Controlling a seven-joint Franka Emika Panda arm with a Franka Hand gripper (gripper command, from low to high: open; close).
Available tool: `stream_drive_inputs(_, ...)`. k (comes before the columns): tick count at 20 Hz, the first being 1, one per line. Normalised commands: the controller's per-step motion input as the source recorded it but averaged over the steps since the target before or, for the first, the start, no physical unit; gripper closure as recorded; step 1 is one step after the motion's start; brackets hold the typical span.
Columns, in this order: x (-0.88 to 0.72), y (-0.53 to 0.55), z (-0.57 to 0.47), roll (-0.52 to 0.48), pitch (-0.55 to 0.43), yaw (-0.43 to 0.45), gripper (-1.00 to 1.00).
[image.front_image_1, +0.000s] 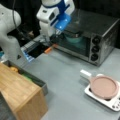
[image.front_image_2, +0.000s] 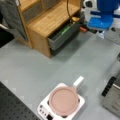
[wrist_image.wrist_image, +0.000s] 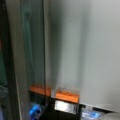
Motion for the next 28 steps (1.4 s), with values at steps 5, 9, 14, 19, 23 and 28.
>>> stream_drive_inputs(5,-0.21,0.41,-0.05,0.148,-0.106,-0.149,-1.0)
stream_drive_inputs(9,-0.16,0.28,-0.07,0.141,-0.134,-0.169,-1.0)
stream_drive_inputs(14,-0.16,0.31,-0.11,0.182,-0.13,-0.197,-1.0)
stream_drive_inputs(19,-0.19,0.37,-0.26,0.161,-0.154,-0.188,-1.0)
stream_drive_inputs(23,-0.2,0.31,-0.37,0.09,-0.166,-0.2,-1.0)
stream_drive_inputs(28,-0.25,0.13,-0.34,0.115,-0.147,-0.176,-1.0)
